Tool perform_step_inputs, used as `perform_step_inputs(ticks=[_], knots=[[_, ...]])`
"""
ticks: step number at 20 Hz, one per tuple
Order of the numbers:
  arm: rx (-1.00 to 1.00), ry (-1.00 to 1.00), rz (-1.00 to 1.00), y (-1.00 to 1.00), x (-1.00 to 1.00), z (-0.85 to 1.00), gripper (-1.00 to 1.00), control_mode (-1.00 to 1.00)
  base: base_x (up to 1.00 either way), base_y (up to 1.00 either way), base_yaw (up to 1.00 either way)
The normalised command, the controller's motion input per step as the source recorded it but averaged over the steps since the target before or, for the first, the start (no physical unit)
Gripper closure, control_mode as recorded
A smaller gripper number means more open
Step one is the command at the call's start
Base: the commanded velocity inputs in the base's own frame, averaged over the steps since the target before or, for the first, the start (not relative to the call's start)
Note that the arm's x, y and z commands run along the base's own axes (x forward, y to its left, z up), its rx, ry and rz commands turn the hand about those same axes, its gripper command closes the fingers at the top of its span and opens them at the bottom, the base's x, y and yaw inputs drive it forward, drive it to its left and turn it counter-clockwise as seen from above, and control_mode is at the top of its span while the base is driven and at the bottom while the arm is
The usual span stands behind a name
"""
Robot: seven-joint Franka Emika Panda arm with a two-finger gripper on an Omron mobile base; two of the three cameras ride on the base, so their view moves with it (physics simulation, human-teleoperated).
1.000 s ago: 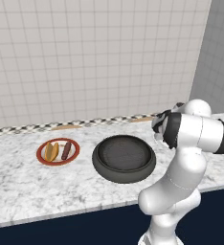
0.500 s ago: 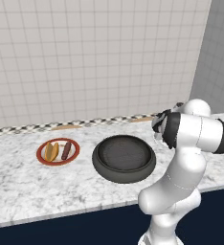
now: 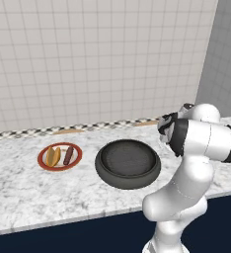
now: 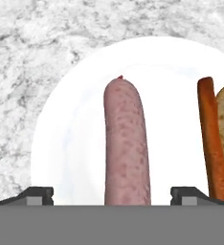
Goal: Place one bun and one sausage from the bowl on each plate.
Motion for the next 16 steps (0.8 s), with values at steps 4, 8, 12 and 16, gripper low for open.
perform_step_inputs(ticks=[4,8,12,16], knots=[[-0.04,-0.09,0.00,0.13,-0.37,0.75,-1.00,-1.00,0.00,0.00,0.00],[-0.04,-0.04,0.00,0.21,-0.38,0.71,-1.00,-1.00,0.00,0.00,0.00],[-0.10,-0.06,-0.03,0.61,-0.60,0.51,-1.00,-1.00,0.00,0.00,0.00],[-0.05,-0.11,-0.04,0.50,-0.69,0.60,-1.00,-1.00,0.00,0.00,0.00]])
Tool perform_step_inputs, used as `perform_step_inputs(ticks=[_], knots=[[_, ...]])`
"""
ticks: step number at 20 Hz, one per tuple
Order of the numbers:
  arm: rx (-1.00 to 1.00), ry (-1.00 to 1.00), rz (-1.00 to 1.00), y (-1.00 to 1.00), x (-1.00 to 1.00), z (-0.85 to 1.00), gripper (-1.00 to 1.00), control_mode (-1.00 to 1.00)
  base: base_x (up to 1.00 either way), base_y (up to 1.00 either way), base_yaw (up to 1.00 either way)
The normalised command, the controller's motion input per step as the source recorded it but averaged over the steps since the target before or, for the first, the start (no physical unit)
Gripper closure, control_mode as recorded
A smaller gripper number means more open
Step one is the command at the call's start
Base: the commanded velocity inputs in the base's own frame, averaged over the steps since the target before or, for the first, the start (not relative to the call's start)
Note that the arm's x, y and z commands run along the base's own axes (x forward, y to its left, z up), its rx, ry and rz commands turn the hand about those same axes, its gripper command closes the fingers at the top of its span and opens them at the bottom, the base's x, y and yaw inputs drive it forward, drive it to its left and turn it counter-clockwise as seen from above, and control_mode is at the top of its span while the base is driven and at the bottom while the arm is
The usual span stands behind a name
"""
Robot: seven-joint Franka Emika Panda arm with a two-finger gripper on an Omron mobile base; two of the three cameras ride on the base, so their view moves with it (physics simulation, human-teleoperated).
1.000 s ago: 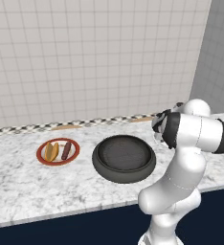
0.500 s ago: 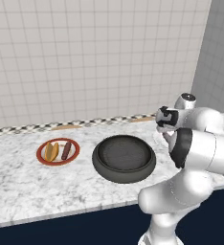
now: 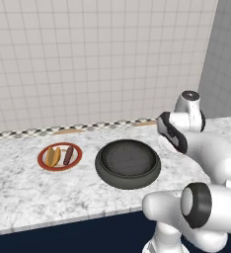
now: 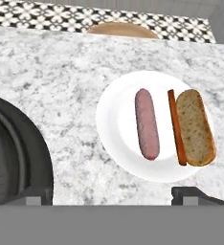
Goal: Place one bun and one sausage from the bowl on each plate.
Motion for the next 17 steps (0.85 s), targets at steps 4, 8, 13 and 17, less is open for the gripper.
perform_step_inputs(ticks=[4,8,13,17], knots=[[0.00,-0.11,-0.13,0.42,-0.73,0.60,-1.00,-1.00,0.00,0.00,0.00],[0.01,-0.08,-0.11,0.44,-0.62,0.49,-1.00,-1.00,0.00,0.00,0.00],[0.03,-0.03,-0.02,0.60,-0.65,0.50,-1.00,-1.00,0.00,0.00,0.00],[0.07,0.00,0.02,0.44,-0.40,0.61,-1.00,-1.00,0.00,0.00,0.00]])
